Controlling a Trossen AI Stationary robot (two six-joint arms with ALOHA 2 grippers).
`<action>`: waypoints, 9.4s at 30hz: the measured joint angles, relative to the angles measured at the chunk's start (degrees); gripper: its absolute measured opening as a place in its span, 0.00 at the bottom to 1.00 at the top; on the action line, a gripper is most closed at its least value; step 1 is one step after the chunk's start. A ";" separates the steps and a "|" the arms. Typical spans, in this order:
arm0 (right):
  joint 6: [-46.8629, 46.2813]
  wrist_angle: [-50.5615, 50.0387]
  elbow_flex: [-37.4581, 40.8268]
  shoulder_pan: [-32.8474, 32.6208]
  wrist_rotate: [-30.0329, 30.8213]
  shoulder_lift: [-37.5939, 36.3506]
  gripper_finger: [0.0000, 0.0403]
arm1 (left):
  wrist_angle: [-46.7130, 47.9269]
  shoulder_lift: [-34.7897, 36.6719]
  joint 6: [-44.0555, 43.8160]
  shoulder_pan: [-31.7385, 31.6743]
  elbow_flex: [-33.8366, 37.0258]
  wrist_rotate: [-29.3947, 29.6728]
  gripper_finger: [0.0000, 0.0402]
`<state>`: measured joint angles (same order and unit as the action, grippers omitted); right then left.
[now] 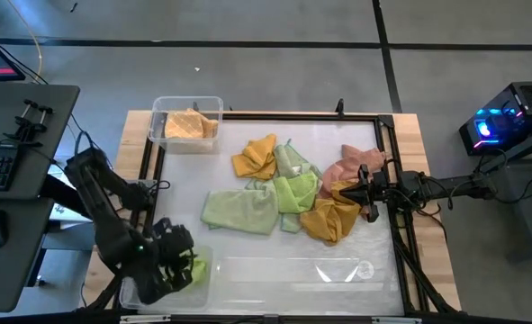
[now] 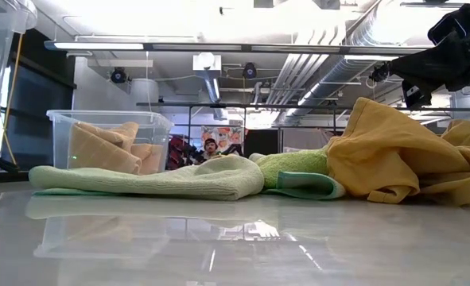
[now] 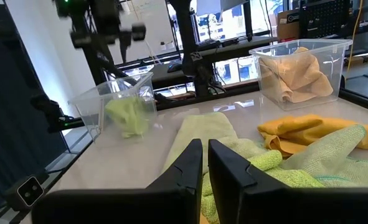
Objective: Sort towels by color in basket
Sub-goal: Put the light orange towel into the top transparent bin, then put the bottom green towel into the bottom transparent bin
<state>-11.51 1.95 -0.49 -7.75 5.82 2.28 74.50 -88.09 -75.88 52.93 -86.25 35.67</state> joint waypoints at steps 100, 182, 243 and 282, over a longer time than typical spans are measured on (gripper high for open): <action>-0.01 -0.02 0.00 -0.01 0.00 0.00 0.06 | -28.59 21.62 84.45 -83.36 28.53 2.59 0.16; -0.01 -0.02 0.00 -0.01 0.00 -0.02 0.06 | -66.20 1.30 65.85 -27.25 34.90 -11.21 0.07; 0.00 -0.01 0.00 0.00 -0.02 0.68 0.06 | -49.99 -19.91 49.50 -37.36 21.44 -11.71 0.04; -0.02 -0.01 0.00 0.00 -0.02 0.75 0.06 | -9.45 4.73 0.39 15.98 -5.40 7.92 0.00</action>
<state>-11.53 1.93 -0.49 -7.75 5.80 3.03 65.04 -83.37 -75.49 68.91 -91.66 43.58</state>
